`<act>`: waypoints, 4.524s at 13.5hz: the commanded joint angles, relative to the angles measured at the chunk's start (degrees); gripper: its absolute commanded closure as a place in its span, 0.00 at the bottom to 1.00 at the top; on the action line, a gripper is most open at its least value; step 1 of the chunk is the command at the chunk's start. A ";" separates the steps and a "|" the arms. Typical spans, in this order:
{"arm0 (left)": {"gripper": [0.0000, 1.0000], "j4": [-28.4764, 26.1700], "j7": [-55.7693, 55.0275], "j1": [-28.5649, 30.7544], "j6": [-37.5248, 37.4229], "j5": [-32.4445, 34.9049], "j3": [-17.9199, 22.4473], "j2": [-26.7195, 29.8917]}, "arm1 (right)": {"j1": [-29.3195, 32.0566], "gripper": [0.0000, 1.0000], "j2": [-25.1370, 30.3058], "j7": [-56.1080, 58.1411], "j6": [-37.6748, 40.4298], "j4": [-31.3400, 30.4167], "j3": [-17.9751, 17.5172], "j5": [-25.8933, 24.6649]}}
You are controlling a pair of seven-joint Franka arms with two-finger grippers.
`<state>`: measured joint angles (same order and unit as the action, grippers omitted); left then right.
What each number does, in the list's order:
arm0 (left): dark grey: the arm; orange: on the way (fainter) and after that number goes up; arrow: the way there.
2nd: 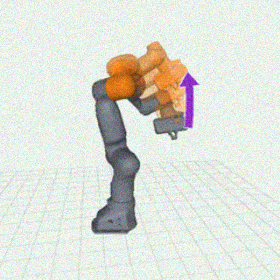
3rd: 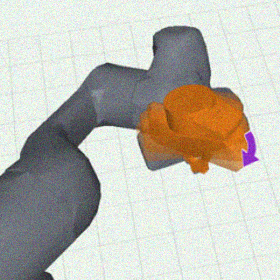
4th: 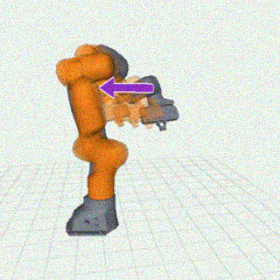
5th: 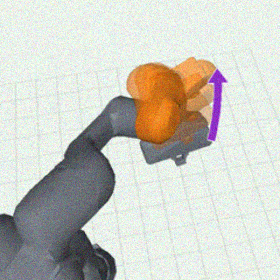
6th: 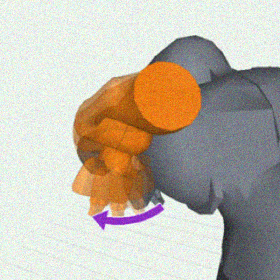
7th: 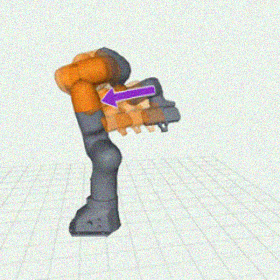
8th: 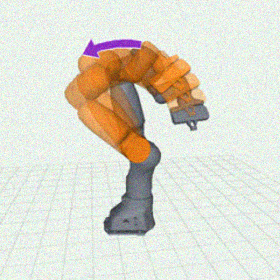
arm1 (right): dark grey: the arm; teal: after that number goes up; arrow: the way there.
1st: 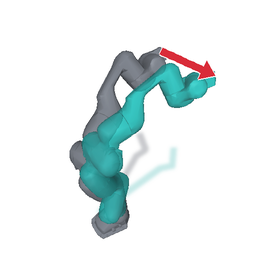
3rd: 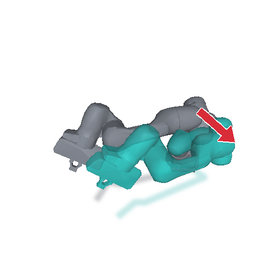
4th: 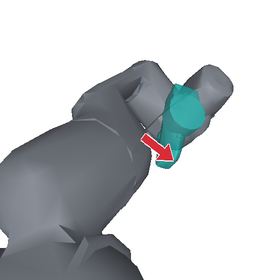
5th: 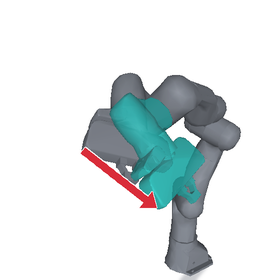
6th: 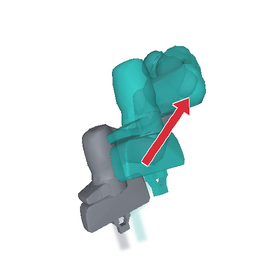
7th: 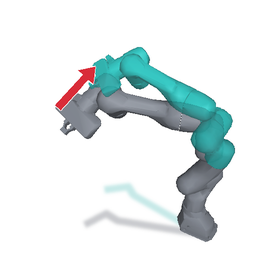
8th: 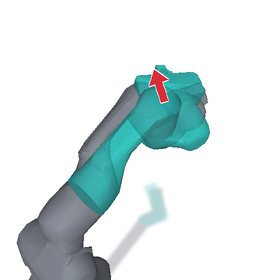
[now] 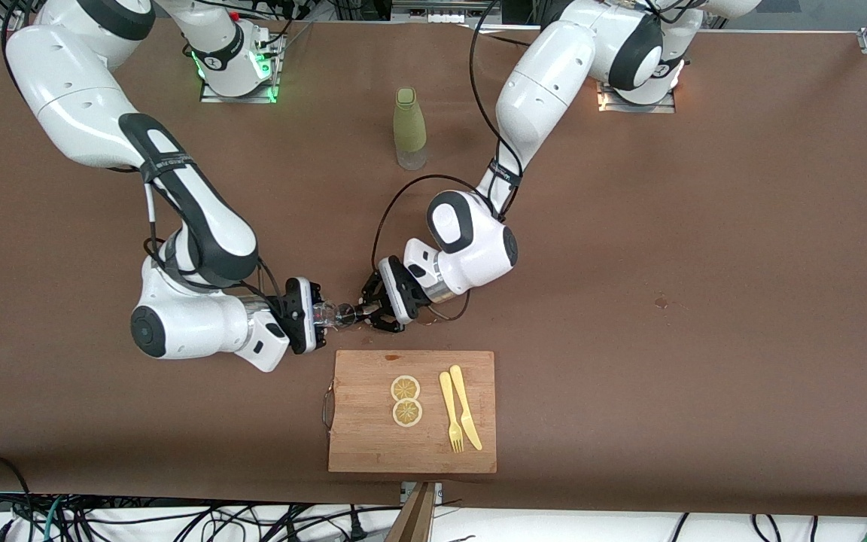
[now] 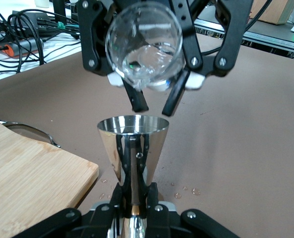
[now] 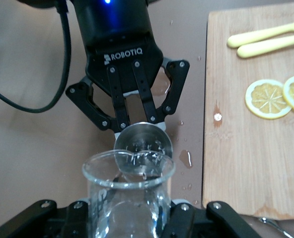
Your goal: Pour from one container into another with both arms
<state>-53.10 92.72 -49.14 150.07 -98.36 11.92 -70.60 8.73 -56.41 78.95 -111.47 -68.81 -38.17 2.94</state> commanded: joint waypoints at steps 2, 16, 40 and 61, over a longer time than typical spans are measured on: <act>1.00 2.92 -0.26 -0.61 0.83 -2.45 1.26 -1.73 | 1.90 0.73 -0.37 5.24 0.99 0.52 0.20 4.78; 1.00 -3.31 17.83 22.30 -33.82 -1.40 -4.80 6.26 | 3.04 0.73 0.07 37.04 13.37 -2.90 23.56 46.07; 1.00 -7.45 64.95 50.90 -85.92 29.98 6.89 0.38 | 3.04 0.27 -2.30 66.69 16.20 -20.40 44.50 74.40; 0.00 -7.63 62.85 51.16 -82.93 28.75 8.38 -0.68 | 1.82 0.00 0.07 5.22 32.37 16.49 59.00 56.75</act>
<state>-62.00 154.40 2.37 67.62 -68.34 19.46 -70.42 11.22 -56.04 92.54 -80.65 -57.53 20.43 62.55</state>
